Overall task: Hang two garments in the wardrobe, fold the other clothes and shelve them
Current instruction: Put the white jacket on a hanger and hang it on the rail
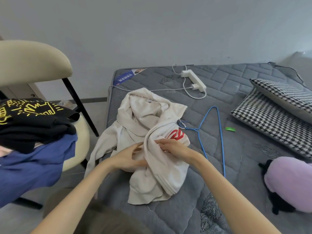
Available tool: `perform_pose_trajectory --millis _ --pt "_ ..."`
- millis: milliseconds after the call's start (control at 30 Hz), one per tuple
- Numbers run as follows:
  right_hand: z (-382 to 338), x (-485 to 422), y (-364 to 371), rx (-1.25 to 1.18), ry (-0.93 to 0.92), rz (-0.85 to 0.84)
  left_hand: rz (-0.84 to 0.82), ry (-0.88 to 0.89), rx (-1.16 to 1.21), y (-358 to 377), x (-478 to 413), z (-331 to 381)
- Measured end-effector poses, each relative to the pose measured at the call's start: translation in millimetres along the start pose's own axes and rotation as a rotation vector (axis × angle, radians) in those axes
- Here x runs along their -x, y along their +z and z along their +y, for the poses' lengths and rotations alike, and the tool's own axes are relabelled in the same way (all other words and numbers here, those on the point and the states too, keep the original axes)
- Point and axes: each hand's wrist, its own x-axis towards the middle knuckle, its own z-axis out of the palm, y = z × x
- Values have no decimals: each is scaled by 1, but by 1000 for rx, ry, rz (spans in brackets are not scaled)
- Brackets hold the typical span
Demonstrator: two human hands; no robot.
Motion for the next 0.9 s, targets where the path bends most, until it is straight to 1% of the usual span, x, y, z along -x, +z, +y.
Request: perform_pose_trajectory --millis 67,100,133,200,267,300,333,367,400,467,500,533,567,600,633,667,700,733,800,900 --pt "8 1 -1 71 -5 -35 -14 -83 197 -5 0 1" --pt "9 2 -3 63 12 -67 -22 -121 312 -3 -1 4" --pt "11 4 -4 36 29 -114 -23 -140 370 0 -3 10" --pt "17 7 -6 -52 13 -214 15 -112 294 13 -11 18" --pt "24 9 -11 -173 -10 -249 91 -96 219 28 -22 18" --pt "28 9 -14 -190 -1 -207 121 -113 213 33 -26 15" --pt "32 10 -17 -174 15 -112 139 -137 216 37 -29 12" --pt "37 9 -20 -146 31 28 148 -156 221 39 -31 8" --pt "43 8 -23 -120 50 205 154 -168 227 40 -33 5" --pt "57 6 -31 -66 98 601 170 -169 263 40 -34 2" --pt "66 4 -35 -47 145 730 185 -157 281 39 -34 2" --pt "74 2 -37 -56 209 762 204 -143 293 38 -33 2" --pt "80 0 -38 -121 285 712 221 -126 305 36 -32 2" --pt "83 -3 -36 -237 343 611 234 -103 328 34 -31 2" --pt "84 -6 -32 -355 371 506 242 -75 361 32 -30 2" --pt "83 -10 -27 -433 373 451 251 -46 394 29 -28 3" --pt "80 -13 -23 -444 364 449 267 -20 420 27 -26 5" --pt "78 -17 -20 -422 338 487 287 -2 434 23 -25 6" --pt "71 -24 -18 -304 269 609 327 26 436 17 -23 10" --pt "57 -25 -24 -130 166 708 367 58 413 7 -20 14"
